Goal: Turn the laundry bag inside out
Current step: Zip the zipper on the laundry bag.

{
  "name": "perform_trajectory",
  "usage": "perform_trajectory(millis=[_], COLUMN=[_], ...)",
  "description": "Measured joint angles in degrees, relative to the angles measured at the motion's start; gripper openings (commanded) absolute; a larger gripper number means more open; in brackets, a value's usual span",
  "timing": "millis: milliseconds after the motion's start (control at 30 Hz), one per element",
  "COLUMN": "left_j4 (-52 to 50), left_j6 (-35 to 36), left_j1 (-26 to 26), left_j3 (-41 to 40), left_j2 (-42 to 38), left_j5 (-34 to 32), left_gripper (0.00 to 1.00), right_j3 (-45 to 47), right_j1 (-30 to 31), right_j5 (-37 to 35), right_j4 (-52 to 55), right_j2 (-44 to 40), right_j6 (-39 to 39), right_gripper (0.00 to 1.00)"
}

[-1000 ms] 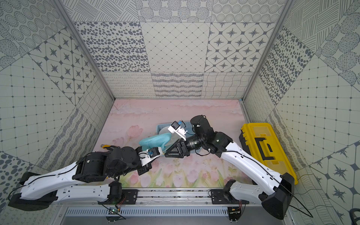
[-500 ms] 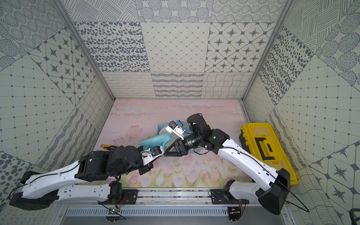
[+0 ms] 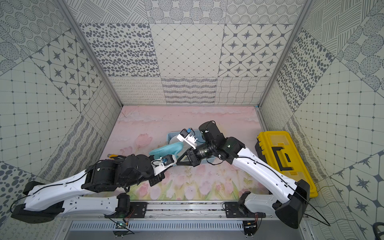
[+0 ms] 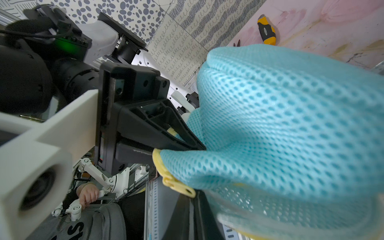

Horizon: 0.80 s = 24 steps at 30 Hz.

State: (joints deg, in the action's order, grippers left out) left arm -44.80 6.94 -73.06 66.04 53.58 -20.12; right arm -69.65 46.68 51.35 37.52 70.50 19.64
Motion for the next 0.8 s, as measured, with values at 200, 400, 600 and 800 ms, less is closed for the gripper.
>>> perform_trajectory(millis=[200, 400, 600, 800], left_j4=[-0.5, -0.4, -0.4, -0.7], left_j6=[-0.8, -1.2, -1.8, -2.4], left_j1=[0.0, 0.0, 0.0, 0.0], left_j3=[0.0, -0.1, -0.1, 0.2], left_j2=[-0.3, -1.0, -1.2, -0.7], left_j5=[-0.2, -1.0, -1.5, -1.6], left_gripper=[0.00, 0.00, 0.00, 0.00], right_j3=[-0.1, -0.2, -0.2, -0.5], right_j1=[0.3, 0.5, 0.4, 0.5], right_j5=[0.5, 1.2, 1.8, 1.5], right_j4=[-1.0, -3.5, -5.2, -4.5], right_j2=[0.0, 0.0, 0.3, 0.5], right_j6=[0.6, 2.2, 4.2, 4.0], right_gripper=[0.37, 0.40, 0.33, 0.33])
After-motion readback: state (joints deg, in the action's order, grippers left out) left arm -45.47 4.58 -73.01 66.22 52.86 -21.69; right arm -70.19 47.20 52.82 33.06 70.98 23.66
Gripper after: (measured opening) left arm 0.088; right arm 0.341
